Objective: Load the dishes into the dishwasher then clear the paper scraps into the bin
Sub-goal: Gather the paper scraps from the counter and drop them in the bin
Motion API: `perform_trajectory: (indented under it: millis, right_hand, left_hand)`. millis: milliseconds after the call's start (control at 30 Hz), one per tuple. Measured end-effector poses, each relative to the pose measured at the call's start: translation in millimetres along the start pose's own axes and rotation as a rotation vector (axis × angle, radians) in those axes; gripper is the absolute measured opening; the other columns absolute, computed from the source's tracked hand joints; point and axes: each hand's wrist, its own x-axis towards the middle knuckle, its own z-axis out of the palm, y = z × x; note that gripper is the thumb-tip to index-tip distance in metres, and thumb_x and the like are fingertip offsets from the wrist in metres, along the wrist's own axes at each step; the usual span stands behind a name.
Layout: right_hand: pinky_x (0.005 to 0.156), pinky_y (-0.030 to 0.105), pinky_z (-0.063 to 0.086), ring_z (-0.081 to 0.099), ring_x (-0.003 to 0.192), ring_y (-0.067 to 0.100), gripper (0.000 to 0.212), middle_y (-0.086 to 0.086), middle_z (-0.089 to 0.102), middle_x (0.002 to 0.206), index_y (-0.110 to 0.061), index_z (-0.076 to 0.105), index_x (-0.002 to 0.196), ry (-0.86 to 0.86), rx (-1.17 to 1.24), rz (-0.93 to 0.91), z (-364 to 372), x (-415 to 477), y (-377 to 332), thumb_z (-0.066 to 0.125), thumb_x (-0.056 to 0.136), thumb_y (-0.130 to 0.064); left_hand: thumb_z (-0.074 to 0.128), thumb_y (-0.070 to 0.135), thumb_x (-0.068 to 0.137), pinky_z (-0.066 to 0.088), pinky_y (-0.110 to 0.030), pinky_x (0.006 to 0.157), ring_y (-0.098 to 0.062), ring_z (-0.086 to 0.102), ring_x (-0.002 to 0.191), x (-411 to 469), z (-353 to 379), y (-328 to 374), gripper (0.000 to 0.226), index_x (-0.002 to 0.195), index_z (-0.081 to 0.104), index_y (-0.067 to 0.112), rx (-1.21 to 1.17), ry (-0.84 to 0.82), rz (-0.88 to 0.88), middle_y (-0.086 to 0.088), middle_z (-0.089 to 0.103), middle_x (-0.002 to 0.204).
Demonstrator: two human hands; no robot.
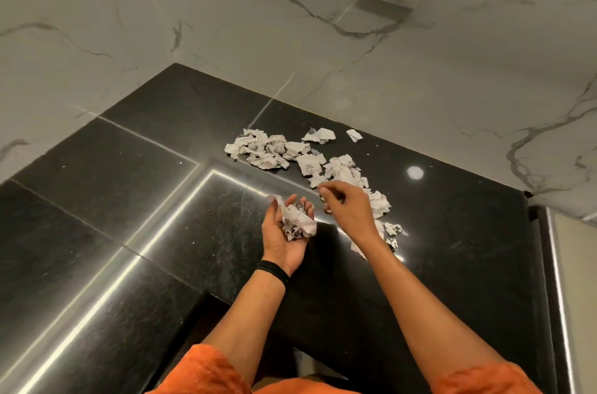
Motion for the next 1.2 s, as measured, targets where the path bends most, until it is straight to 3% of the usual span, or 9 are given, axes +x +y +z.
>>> perform_trajectory:
  millis: [167,300,400,533,700,800,933,1067,1200]
  right_hand:
    - [0.091,0.035,0.049,0.062,0.104,0.022,0.033,0.005,0.066,0.119,-0.020,0.069,0.125,-0.266,-0.492,-0.139,22,20,14,0.065,0.093,-0.016]
    - [0.087,0.040,0.049,0.060,0.104,0.027,0.018,0.003,0.066,0.110,-0.017,0.074,0.105,-0.273,-0.631,-0.278,43,12,26,0.062,0.091,-0.014]
    - [0.085,0.038,0.050,0.064,0.097,0.024,0.014,0.003,0.069,0.101,-0.014,0.075,0.098,-0.173,-0.567,-0.238,42,5,31,0.063,0.092,-0.012]
    - [0.083,0.027,0.054,0.066,0.086,0.003,0.012,-0.010,0.074,0.093,-0.020,0.077,0.099,0.088,-0.115,-0.016,28,-6,15,0.072,0.088,-0.017]
    - [0.072,0.011,0.044,0.062,0.085,-0.002,0.008,-0.019,0.071,0.088,-0.026,0.077,0.094,-0.038,-0.016,-0.239,26,-24,-22,0.077,0.087,-0.028]
    - [0.073,0.009,0.039,0.059,0.086,-0.005,0.007,-0.022,0.069,0.087,-0.029,0.077,0.095,0.000,-0.056,-0.258,27,-24,-23,0.074,0.089,-0.033]
    - [0.073,0.025,0.054,0.067,0.081,0.004,0.006,-0.014,0.072,0.084,-0.025,0.075,0.093,0.158,0.116,-0.068,10,-4,-9,0.069,0.094,-0.026]
    - [0.089,0.035,0.056,0.066,0.092,0.006,0.021,-0.008,0.073,0.106,-0.021,0.073,0.113,0.125,-0.164,0.047,-5,21,18,0.067,0.094,-0.017]
    - [0.094,0.035,0.044,0.059,0.111,0.024,0.042,0.005,0.065,0.122,-0.020,0.062,0.135,-0.152,-0.553,-0.063,3,30,27,0.066,0.093,-0.018]
  left_hand:
    - [0.053,0.045,0.098,0.048,-0.040,0.103,-0.028,0.068,0.097,-2,-16,20,0.045,0.109,0.068,0.004,-0.035,0.050,0.049,-0.018,0.068,0.110]
    - [0.054,0.050,0.097,0.046,-0.042,0.104,-0.030,0.065,0.102,0,-19,25,0.054,0.122,0.064,0.003,0.004,0.074,0.068,-0.021,0.062,0.127]
    - [0.050,0.048,0.100,0.049,-0.043,0.103,-0.034,0.062,0.113,3,-18,23,0.056,0.128,0.061,0.001,0.007,0.106,0.079,-0.025,0.058,0.134]
    - [0.041,0.039,0.101,0.054,-0.041,0.091,-0.032,0.065,0.105,8,-11,16,0.051,0.126,0.062,0.001,-0.018,0.110,0.097,-0.024,0.063,0.122]
    - [0.040,0.043,0.101,0.055,-0.042,0.080,-0.028,0.069,0.088,12,6,1,0.045,0.108,0.067,0.008,0.023,0.077,0.062,-0.014,0.071,0.092]
    - [0.041,0.043,0.101,0.054,-0.045,0.091,-0.031,0.068,0.096,18,13,-4,0.044,0.110,0.068,0.010,0.008,0.082,0.045,-0.016,0.071,0.104]
    - [0.044,0.036,0.102,0.049,-0.043,0.103,-0.034,0.065,0.105,23,19,-2,0.042,0.120,0.062,0.002,-0.110,0.059,0.029,-0.025,0.058,0.132]
    - [0.045,0.034,0.102,0.052,-0.042,0.097,-0.036,0.064,0.111,25,19,-1,0.050,0.136,0.055,-0.002,-0.145,0.077,0.026,-0.026,0.054,0.142]
    - [0.044,0.033,0.103,0.053,-0.040,0.092,-0.034,0.063,0.110,28,18,0,0.051,0.139,0.053,-0.002,-0.142,0.083,0.029,-0.026,0.054,0.141]
